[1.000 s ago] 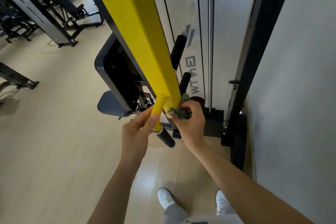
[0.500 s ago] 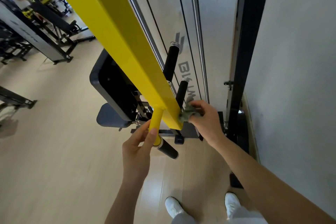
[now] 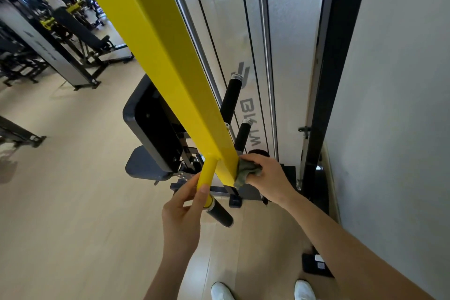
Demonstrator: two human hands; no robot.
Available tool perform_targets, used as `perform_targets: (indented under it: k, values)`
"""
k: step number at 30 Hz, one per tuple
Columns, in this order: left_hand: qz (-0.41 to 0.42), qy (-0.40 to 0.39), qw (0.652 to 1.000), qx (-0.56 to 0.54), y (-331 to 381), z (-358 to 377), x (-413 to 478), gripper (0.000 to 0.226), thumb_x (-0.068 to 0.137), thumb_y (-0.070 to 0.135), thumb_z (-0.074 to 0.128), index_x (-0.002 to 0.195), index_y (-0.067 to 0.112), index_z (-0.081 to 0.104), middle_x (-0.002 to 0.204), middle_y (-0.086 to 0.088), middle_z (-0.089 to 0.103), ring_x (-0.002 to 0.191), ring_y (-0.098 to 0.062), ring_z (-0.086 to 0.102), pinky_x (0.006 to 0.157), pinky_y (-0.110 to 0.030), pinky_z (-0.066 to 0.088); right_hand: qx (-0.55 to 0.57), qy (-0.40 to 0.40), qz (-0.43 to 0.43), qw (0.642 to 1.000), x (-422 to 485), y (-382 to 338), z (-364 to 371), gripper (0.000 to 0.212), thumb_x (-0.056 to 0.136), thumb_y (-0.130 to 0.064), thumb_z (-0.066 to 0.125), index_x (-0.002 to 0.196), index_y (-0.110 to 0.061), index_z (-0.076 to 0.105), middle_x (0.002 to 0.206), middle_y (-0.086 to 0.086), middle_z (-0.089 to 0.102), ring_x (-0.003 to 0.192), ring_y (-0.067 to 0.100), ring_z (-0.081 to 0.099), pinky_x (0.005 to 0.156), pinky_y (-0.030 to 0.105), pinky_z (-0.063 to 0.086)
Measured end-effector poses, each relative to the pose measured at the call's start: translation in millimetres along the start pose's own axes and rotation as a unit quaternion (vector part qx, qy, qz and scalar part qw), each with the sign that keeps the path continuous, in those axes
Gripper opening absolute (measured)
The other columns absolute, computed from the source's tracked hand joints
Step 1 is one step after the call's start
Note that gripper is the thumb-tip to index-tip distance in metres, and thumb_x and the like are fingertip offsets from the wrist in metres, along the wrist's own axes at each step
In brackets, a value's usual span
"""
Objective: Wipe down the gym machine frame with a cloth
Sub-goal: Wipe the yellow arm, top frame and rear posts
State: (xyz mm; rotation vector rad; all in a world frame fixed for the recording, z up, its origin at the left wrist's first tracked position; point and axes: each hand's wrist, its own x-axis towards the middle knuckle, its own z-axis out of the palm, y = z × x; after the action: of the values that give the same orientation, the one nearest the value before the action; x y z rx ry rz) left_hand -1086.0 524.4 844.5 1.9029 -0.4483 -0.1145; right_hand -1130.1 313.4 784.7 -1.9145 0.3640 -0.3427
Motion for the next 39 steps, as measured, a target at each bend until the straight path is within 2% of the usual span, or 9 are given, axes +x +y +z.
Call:
perform_targets:
  k: [7,11,16,22,26,29,33,36,39]
  values:
    - [0.013,0.016,1.0,-0.007,5.5,3.2,0.2,0.027,0.086,0.047,0.059,0.112,0.047,0.066,0.089,0.022,0.073,0.093,-0.002,0.066,0.067,-0.009,0.05,0.059,0.08,-0.102,0.99,12.5,-48.5,-7.9,0.044,0.088,-0.015,0.074,0.128,-0.028,0.062,0.111,-0.023,0.063,0.106,-0.003,0.059,0.09,0.009,0.046]
    - [0.022,0.019,0.999,-0.018,5.7,5.3,-1.8,0.028,0.087,0.043,0.06,0.113,0.041,0.069,0.084,0.022,0.072,0.086,0.0,0.066,0.063,-0.008,0.049,0.047,0.111,-0.121,0.985,8.1,-43.6,-1.9,0.046,0.088,-0.014,0.075,0.131,-0.02,0.06,0.117,-0.013,0.064,0.109,-0.002,0.059,0.095,0.011,0.045]
    - [0.026,0.021,0.999,-0.012,5.8,6.0,-3.5,0.027,0.093,0.038,0.059,0.119,0.039,0.068,0.088,0.02,0.071,0.088,-0.001,0.066,0.068,-0.008,0.049,0.006,0.085,-0.018,0.996,-10.3,0.0,19.1,0.041,0.086,-0.009,0.077,0.125,-0.013,0.064,0.11,-0.004,0.066,0.1,0.004,0.061,0.092,0.012,0.046]
    - [0.041,0.067,0.997,-0.011,6.6,18.0,-8.1,0.028,0.095,0.035,0.061,0.122,0.034,0.068,0.093,0.01,0.068,0.089,-0.009,0.065,0.069,-0.012,0.051,-0.044,-0.088,0.017,0.995,-32.4,24.3,18.6,0.021,0.081,-0.017,0.081,0.098,-0.024,0.071,0.091,-0.016,0.068,0.089,-0.001,0.062,0.082,0.013,0.046]
    - [0.161,0.173,0.968,0.082,13.8,29.5,-19.3,0.02,0.097,0.022,0.067,0.115,0.015,0.07,0.102,0.006,0.059,0.092,-0.015,0.058,0.076,-0.022,0.048,-0.007,-0.057,0.035,0.998,-41.9,16.6,-1.2,0.024,0.082,-0.02,0.081,0.098,-0.025,0.065,0.088,-0.015,0.07,0.088,-0.003,0.066,0.079,0.011,0.049]
    - [0.244,0.066,0.964,0.08,21.2,40.0,-21.3,0.021,0.092,0.019,0.071,0.112,0.014,0.07,0.104,0.004,0.061,0.091,-0.012,0.061,0.077,-0.017,0.048,0.047,-0.016,0.035,0.998,-46.6,6.3,-24.0,0.018,0.085,-0.022,0.078,0.092,-0.023,0.062,0.085,-0.005,0.073,0.08,0.009,0.071,0.075,0.02,0.056]
    - [0.202,-0.094,0.968,0.113,33.6,60.5,-12.4,0.045,0.087,0.026,0.077,0.129,0.017,0.066,0.117,0.009,0.063,0.095,-0.007,0.066,0.076,-0.015,0.055,0.085,-0.005,0.019,0.996,-48.6,-11.1,-52.4,0.01,0.09,-0.021,0.072,0.086,-0.028,0.068,0.086,-0.004,0.074,0.083,0.011,0.072,0.078,0.02,0.057]
    - [0.223,-0.096,0.965,0.103,46.7,71.9,1.0,0.023,0.091,0.014,0.073,0.114,0.017,0.076,0.104,0.01,0.07,0.087,0.0,0.065,0.07,-0.016,0.056,0.086,-0.006,0.015,0.996,-48.7,-23.0,-73.3,0.014,0.091,-0.016,0.071,0.088,-0.03,0.071,0.088,-0.008,0.075,0.086,0.01,0.074,0.074,0.016,0.057]
    - [0.234,-0.074,0.964,0.107,65.1,77.1,17.0,0.015,0.093,0.008,0.07,0.103,0.017,0.077,0.099,0.011,0.068,0.088,-0.002,0.063,0.07,-0.016,0.054,0.086,-0.005,0.03,0.996,-47.6,-31.1,-97.0,0.004,0.09,-0.017,0.071,0.092,-0.021,0.071,0.089,-0.004,0.074,0.085,0.016,0.075,0.065,0.029,0.062]
